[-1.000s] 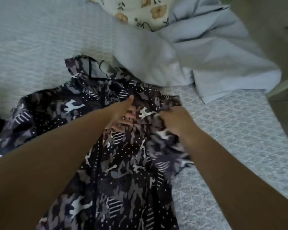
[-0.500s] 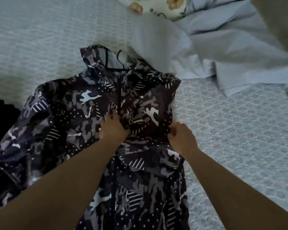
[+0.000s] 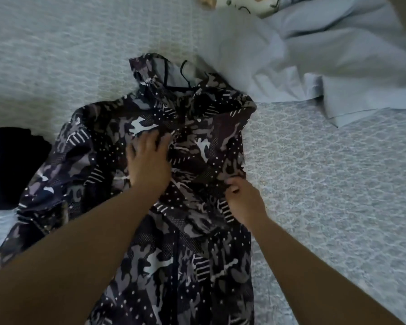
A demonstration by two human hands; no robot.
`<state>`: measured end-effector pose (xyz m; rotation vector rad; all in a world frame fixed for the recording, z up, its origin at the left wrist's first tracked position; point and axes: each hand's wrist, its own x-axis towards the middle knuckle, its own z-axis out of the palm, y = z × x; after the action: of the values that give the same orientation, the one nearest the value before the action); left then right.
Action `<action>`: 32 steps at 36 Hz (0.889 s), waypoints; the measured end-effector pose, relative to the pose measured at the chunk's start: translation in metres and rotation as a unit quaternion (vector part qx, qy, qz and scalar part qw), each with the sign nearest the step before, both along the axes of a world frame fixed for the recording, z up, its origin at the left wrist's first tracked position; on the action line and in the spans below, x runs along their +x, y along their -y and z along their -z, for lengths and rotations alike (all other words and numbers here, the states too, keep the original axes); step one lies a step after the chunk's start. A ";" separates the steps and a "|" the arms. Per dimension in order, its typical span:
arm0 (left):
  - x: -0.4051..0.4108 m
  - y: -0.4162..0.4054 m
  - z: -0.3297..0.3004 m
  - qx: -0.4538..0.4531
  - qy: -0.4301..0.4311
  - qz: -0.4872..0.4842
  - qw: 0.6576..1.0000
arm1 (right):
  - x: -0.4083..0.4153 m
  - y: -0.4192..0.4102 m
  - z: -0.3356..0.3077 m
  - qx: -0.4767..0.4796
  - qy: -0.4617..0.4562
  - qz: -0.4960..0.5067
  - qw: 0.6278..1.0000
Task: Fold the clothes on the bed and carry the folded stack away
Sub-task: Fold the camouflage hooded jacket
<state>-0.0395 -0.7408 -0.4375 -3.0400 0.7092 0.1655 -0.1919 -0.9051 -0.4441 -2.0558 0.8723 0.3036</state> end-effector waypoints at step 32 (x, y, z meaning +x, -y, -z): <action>-0.164 -0.120 0.004 -0.220 -0.136 -0.039 0.965 | -0.186 -0.161 0.002 -0.170 -0.229 -0.126 0.950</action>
<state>-0.2036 -0.6206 -0.4415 -3.5164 0.7229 0.4990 -0.3779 -0.7446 -0.4459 -2.4743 0.9864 0.8464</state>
